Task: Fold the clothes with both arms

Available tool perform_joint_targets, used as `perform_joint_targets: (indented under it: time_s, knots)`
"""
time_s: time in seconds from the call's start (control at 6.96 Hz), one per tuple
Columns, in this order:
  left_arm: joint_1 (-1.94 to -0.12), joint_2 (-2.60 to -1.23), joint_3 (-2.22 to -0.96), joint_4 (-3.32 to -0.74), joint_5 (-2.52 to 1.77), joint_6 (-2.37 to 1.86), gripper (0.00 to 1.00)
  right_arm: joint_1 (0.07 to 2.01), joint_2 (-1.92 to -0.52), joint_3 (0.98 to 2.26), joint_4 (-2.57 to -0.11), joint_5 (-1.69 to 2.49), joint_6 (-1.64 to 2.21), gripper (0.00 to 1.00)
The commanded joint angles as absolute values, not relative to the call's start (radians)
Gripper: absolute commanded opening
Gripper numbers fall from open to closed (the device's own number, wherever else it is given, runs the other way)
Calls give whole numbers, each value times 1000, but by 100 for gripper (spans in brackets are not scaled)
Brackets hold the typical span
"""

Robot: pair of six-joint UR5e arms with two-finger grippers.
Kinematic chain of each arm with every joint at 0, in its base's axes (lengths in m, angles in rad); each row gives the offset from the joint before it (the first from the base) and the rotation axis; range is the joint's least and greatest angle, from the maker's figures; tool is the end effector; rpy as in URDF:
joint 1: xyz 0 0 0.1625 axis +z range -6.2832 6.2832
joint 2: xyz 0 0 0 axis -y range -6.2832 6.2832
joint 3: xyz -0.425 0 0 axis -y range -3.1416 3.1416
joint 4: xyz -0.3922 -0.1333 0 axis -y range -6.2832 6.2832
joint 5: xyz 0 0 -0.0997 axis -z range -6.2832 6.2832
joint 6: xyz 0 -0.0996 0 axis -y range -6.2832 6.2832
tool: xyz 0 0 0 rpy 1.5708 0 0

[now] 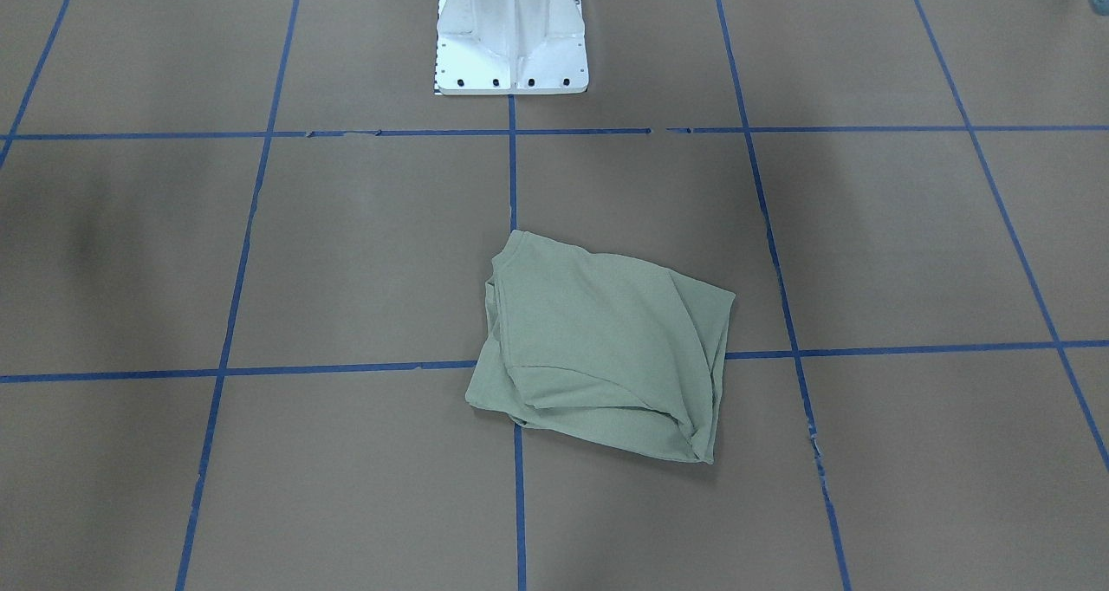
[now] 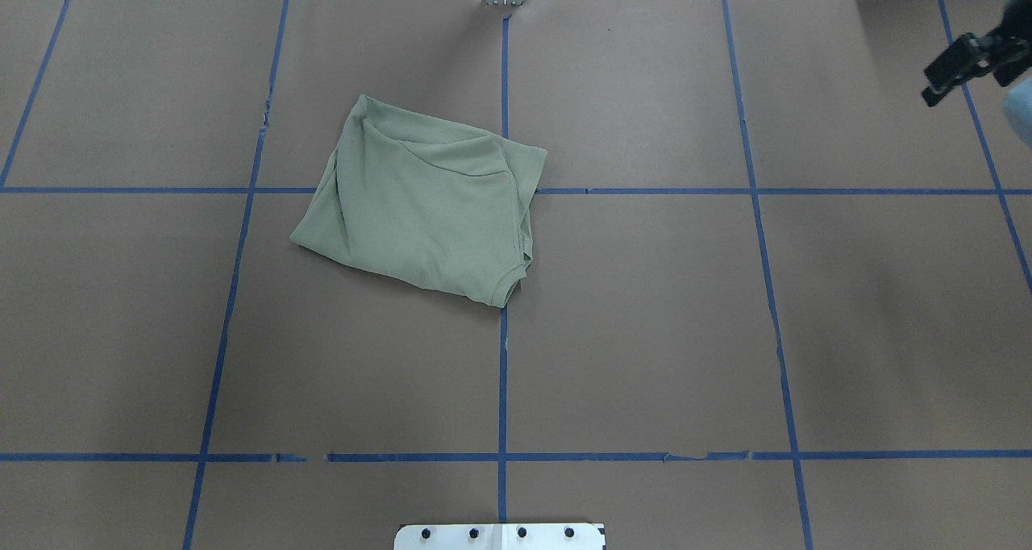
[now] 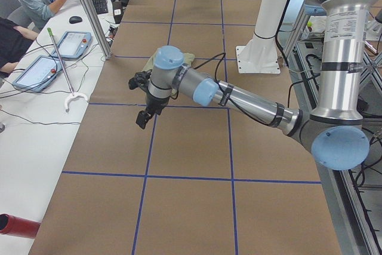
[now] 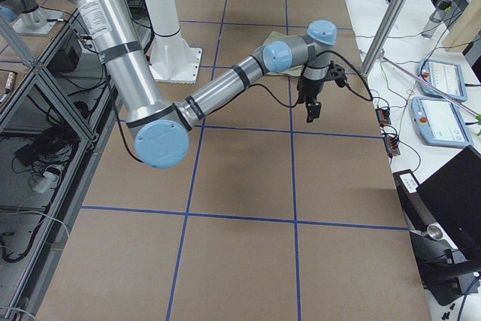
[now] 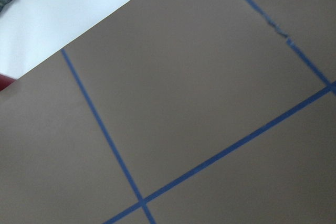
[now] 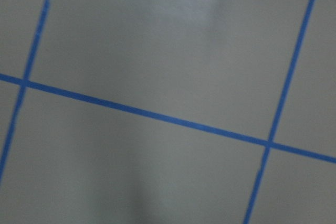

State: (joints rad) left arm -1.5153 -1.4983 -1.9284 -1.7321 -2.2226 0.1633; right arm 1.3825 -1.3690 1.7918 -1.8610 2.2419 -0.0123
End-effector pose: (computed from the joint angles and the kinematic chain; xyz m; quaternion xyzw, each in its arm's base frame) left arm -0.0467 -0.4730 0.5045 0.2262 0.3005 0.1713 0.9106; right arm -0.0332 -0.5556 0.4821 0.0334 -0.3328 -0.1160 0.9352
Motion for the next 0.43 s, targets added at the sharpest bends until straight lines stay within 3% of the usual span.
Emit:
perform_joint_targets:
  time_s: [0.0,0.29]
  knots:
    - [-1586,-1367,-1875,-1739,-2260,181,100,1471,-1565,1795,-1846,2252,-81,100]
    - [-1655,-1358,-1763,-1730,-2346,179,100,1506,-1662,1799,-1758,2334,-84,100]
